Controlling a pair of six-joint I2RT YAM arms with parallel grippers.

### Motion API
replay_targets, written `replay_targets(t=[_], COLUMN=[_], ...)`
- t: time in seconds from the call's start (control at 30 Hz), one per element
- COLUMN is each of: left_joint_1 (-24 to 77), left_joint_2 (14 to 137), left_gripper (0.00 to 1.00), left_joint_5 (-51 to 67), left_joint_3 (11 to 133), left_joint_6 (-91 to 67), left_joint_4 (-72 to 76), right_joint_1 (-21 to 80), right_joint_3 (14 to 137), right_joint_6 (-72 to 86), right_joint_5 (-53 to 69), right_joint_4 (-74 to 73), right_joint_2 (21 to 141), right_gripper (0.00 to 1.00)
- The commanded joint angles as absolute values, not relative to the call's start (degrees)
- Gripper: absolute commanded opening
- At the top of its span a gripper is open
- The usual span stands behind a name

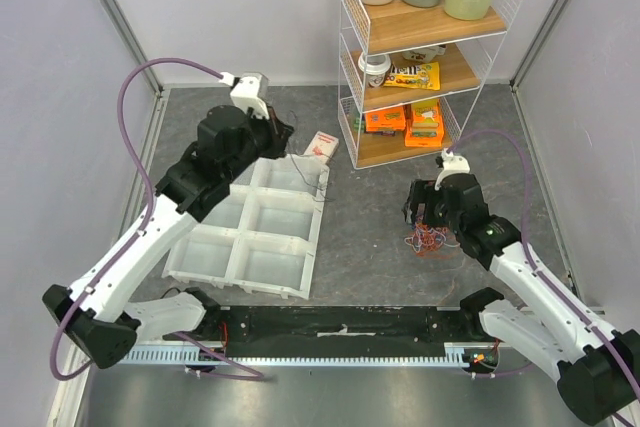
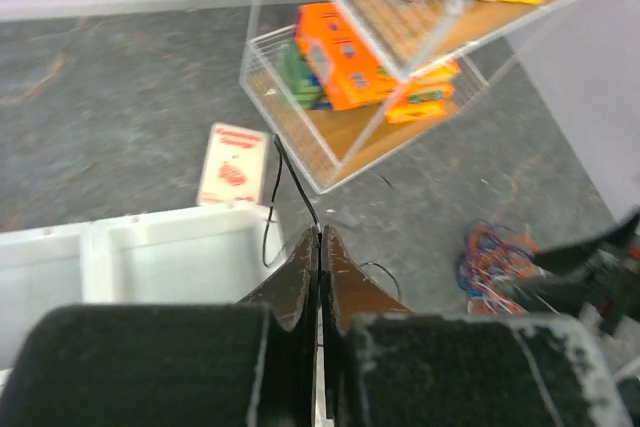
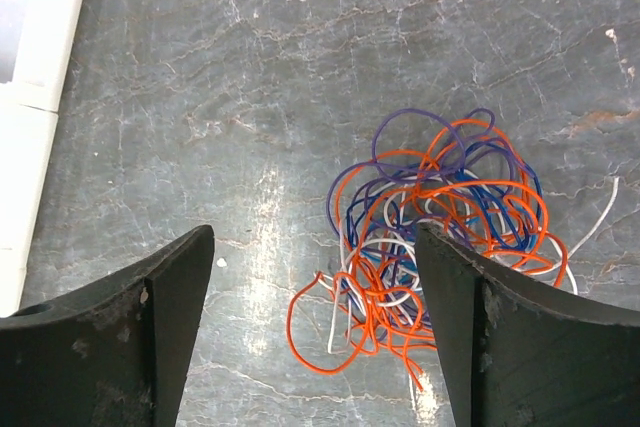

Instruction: Untangle the cables

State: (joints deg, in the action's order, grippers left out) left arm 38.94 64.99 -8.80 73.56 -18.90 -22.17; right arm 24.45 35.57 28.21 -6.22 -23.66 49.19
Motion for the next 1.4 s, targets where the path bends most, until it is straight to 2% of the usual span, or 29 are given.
replay_targets(t=[0.0, 0.33, 0.5, 0.6, 0.77, 0.97, 1.23, 1.37], left_joint_1=[30.3, 26.1, 26.0, 26.0, 26.0, 26.0, 26.0, 26.0], left_joint_2=[66.6, 69.7, 65.1, 62.5, 66.3, 75.3, 84.5, 86.3], left_gripper=[0.02, 0.02, 0.02, 0.02, 0.02, 0.02, 0.02, 0.02], left_joint_5=[-0.3, -1.5, -1.0, -6.0, -12.8, -15.0, -16.3, -22.6], left_joint_3=[71.1, 63.3, 56.5, 52.4, 54.8, 59.1, 61.6, 61.3], left_joint_6=[-22.4, -24.0, -25.7, -27.2, -28.3, -28.7, -29.7, -28.5], left_joint_4=[-14.8, -10.1, -8.6, -9.0, -15.0, -16.3, -11.8, -10.9], right_joint_1=[24.6, 24.6, 24.5, 24.6, 24.5, 24.6, 24.6, 24.6], right_joint_3=[34.3, 34.0, 33.8, 33.6, 33.3, 34.7, 34.7, 34.7], right_joint_6=[27.2, 27.1, 26.9, 27.1, 27.8, 32.3, 32.5, 32.6], right_joint_5=[-5.3, -5.5, -5.5, -5.6, -6.2, -9.1, -8.4, -8.9], right_joint_4=[-22.6, -22.9, -22.7, -22.2, -21.9, -24.2, -24.4, -24.6], right_joint_2=[47.3, 45.8, 47.2, 47.2, 48.9, 51.7, 53.3, 53.3], right_gripper=[0.91, 0.92, 0.92, 0.92, 0.92, 0.96, 0.97, 0.97])
